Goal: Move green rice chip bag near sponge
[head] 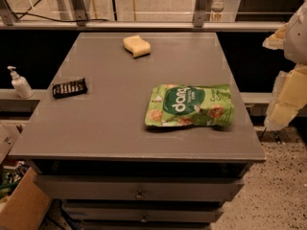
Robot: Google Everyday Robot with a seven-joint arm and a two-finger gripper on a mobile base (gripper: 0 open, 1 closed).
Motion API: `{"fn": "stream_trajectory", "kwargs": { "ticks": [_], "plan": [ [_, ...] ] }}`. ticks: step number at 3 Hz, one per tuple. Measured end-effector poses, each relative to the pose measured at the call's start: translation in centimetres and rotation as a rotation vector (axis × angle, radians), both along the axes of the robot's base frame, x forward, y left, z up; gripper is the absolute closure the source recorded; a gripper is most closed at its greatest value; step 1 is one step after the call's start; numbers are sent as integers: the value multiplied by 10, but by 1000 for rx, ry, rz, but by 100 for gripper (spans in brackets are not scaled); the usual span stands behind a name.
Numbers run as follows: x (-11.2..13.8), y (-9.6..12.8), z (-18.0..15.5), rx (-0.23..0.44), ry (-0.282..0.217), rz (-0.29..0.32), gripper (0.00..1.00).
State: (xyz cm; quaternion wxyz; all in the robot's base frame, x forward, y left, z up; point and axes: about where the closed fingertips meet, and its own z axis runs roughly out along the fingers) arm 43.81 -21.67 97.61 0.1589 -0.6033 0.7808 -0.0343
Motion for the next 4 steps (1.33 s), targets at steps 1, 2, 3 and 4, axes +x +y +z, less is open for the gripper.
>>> {"fn": "stream_trajectory", "kwargs": {
  "ticks": [1, 2, 3, 4],
  "plan": [
    [-1, 1, -1, 1, -10, 4, 0],
    [3, 4, -9, 41, -66, 16, 0],
    [18, 16, -29, 98, -137, 36, 0],
    [44, 35, -55, 137, -178, 57, 0]
  ]
}}
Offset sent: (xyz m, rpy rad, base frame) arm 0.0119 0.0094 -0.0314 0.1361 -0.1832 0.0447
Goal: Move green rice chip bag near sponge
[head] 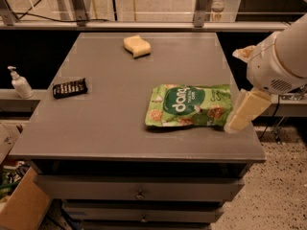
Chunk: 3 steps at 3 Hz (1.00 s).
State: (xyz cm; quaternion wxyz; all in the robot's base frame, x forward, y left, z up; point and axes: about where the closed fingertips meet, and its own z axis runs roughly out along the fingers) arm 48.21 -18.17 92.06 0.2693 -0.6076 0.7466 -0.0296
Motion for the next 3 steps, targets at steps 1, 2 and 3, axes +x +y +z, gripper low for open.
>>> {"fn": "stream_trajectory", "kwargs": {
  "ticks": [1, 2, 3],
  "plan": [
    [25, 13, -29, 15, 9, 2, 0],
    [42, 25, -63, 14, 52, 0, 0],
    [51, 30, -90, -11, 94, -8, 16]
  ]
}}
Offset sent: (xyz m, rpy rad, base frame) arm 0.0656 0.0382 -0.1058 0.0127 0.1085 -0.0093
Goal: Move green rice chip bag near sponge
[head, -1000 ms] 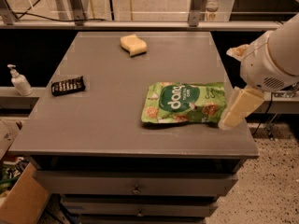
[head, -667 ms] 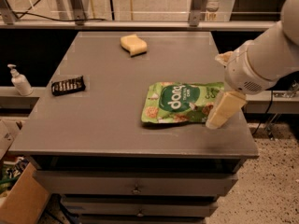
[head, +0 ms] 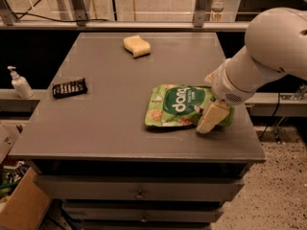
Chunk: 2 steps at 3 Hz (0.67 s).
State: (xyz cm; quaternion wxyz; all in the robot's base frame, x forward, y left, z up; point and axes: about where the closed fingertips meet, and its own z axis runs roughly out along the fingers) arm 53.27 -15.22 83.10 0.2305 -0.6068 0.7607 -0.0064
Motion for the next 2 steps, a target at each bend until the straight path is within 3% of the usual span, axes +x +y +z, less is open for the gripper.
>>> {"fn": "stream_trajectory", "kwargs": {
  "ticks": [2],
  "plan": [
    [13, -3, 9, -18, 10, -31, 64]
  ]
}}
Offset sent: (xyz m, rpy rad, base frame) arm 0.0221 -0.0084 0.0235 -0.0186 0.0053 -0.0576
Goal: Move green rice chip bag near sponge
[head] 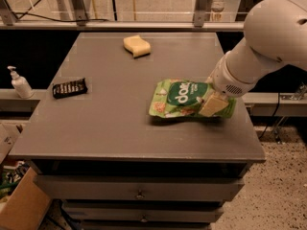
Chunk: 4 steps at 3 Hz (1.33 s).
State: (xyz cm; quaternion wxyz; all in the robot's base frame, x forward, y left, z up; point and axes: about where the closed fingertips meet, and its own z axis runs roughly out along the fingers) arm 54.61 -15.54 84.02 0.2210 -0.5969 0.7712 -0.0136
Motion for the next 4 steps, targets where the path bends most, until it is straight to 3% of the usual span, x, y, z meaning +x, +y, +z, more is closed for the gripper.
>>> {"fn": "stream_trajectory", "kwargs": {
  "ticks": [1, 2, 3, 4],
  "plan": [
    [12, -4, 22, 17, -25, -22, 86],
    [32, -12, 70, 69, -92, -53, 100],
    [31, -12, 70, 69, -92, -53, 100],
    [46, -18, 70, 52, -169, -62, 100]
  ]
}}
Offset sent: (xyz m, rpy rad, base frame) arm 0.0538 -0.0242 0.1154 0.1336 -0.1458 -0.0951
